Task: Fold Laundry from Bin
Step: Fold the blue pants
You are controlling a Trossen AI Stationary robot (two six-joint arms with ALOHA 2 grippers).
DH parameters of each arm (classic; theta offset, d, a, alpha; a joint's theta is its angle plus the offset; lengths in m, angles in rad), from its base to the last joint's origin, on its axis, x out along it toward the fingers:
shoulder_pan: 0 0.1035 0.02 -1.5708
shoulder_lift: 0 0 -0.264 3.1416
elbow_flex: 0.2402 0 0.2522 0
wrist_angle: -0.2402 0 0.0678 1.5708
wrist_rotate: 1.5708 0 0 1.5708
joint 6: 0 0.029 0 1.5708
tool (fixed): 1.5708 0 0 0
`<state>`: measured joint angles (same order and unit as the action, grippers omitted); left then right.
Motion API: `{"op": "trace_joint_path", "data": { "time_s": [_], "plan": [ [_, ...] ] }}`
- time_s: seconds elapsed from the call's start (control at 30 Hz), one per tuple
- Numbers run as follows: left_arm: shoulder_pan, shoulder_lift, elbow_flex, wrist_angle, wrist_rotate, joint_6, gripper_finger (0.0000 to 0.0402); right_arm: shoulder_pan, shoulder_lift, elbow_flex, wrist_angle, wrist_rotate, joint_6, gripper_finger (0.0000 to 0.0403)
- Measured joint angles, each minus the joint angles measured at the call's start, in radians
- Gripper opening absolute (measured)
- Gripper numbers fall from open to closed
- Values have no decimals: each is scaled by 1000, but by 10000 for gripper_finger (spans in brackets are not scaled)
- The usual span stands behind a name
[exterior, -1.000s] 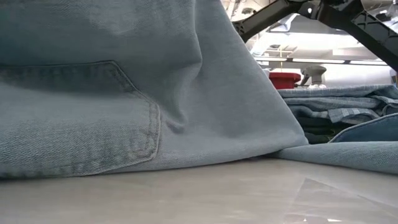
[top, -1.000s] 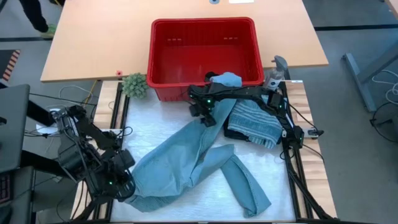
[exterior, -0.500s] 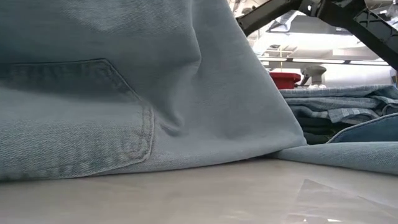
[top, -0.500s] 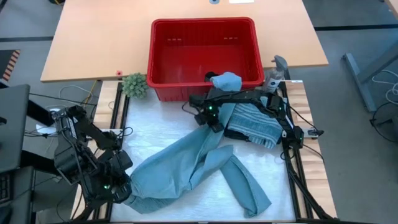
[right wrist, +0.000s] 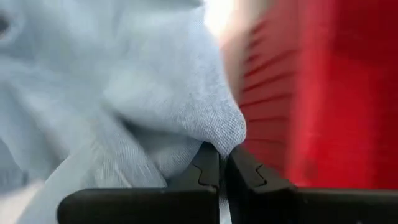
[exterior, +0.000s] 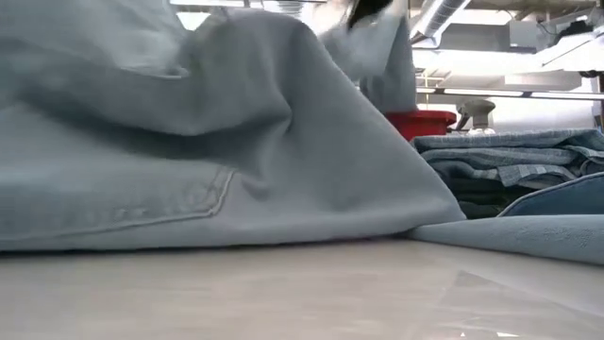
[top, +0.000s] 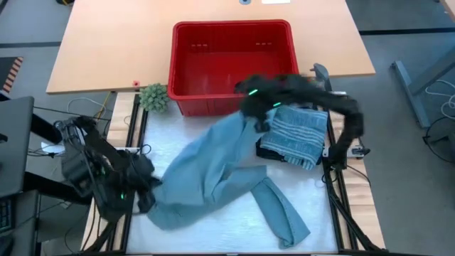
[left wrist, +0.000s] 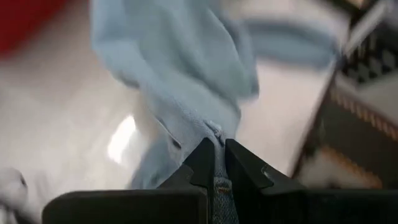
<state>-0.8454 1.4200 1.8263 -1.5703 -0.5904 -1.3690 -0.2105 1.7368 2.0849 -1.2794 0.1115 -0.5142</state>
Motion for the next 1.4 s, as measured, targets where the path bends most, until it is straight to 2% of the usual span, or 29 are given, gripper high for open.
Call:
{"op": "trace_joint_path", "data": {
  "time_s": [0.17, 0.23, 0.33, 0.4, 0.47, 0.5, 0.57, 0.6, 0.67, 0.73, 0.8, 0.9, 1.03, 1.1, 1.23, 1.4],
  "plan": [
    [125, -113, 0, 0, -253, 244, 15, -27, -162, 98, 15, 100, 102, 28],
    [200, -174, 8, -3, -322, 377, 15, -51, -210, 122, 34, 182, 120, 28],
    [331, -251, 65, 47, -493, 578, 15, -104, -263, 143, 79, 316, 123, 28],
    [413, -289, 119, 146, -614, 788, 15, -140, -288, 145, 125, 392, 109, 28],
    [480, -311, 172, 321, -697, 1074, 15, -168, -302, 145, 182, 464, 81, 28],
    [508, -318, 195, 430, -707, 1229, 15, -176, -309, 144, 218, 496, 65, 28],
    [544, -321, 226, 634, -651, 1518, 15, -177, -320, 144, 275, 530, 21, 28],
    [554, -321, 232, 707, -600, 1618, 15, -173, -328, 144, 288, 538, 15, 28],
    [557, -323, 233, 770, -500, 1709, 15, -155, -341, 144, 289, 549, 33, 28],
    [556, -319, 224, 701, -474, 1703, 15, -126, -354, 144, 254, 552, 71, 28],
    [556, -315, 192, 528, -484, 1636, 13, -89, -359, 144, 184, 556, 117, 28],
    [557, -285, 108, 271, -470, 1440, 9, -14, -357, 143, 39, 552, 235, 28],
    [526, -247, -79, 84, -411, 1165, 10, 111, -343, 93, -213, 520, 455, 28],
    [495, -248, -191, 58, -374, 1055, 10, 179, -331, 40, -288, 478, 577, 28],
    [412, -245, -388, 77, -250, 869, 10, 354, -318, -111, -256, 410, 680, 28],
    [288, -247, -479, 53, -89, 626, 10, 526, -267, -222, -263, 388, 865, 28]
  ]
}}
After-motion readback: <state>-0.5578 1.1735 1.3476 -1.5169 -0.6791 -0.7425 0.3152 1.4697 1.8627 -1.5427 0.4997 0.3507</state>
